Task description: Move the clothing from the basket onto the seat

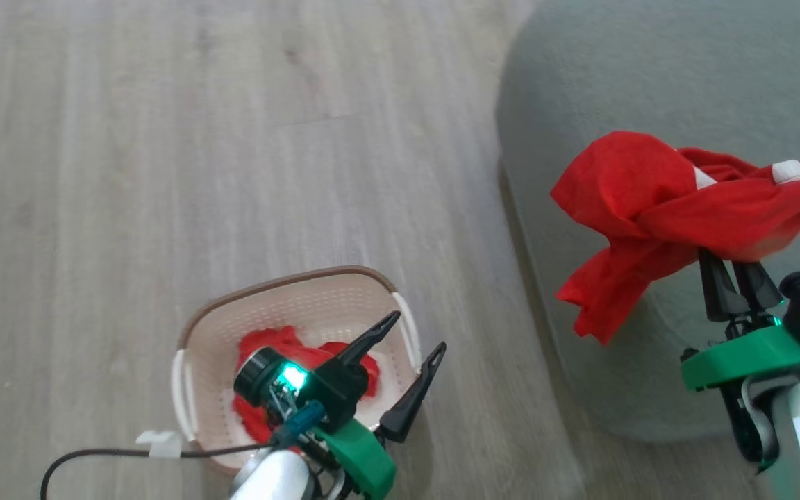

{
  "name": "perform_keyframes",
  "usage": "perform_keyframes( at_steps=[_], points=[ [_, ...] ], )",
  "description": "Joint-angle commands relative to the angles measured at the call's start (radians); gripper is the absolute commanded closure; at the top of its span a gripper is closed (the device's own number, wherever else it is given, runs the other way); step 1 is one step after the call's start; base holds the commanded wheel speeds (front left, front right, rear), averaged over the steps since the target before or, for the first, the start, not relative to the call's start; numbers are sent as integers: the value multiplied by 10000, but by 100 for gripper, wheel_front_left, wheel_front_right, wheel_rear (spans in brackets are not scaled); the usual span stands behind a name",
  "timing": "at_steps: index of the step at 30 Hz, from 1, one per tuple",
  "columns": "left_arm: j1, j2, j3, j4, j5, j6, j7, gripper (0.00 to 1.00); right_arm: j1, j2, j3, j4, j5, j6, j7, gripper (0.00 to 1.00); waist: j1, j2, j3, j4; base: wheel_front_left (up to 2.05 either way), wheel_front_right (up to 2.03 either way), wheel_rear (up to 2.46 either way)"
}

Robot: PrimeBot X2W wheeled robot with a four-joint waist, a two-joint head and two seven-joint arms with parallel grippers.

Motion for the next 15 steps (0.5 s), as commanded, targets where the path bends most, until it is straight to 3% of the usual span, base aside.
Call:
perform_keyframes(
  at_steps=[1, 15],
  points=[
    [-531, -79, 285, -257, 119, -8, -51, 0, -404, -103, 62, -395, 63, -2, -67, 100, 0, 0, 243, -517, 0, 0, 0],
    [-926, 52, 299, -161, 272, -8, -51, 0, -581, 230, 46, -391, 65, -2, -67, 100, 0, 0, 718, -2655, 0, 0, 0]
  ],
)
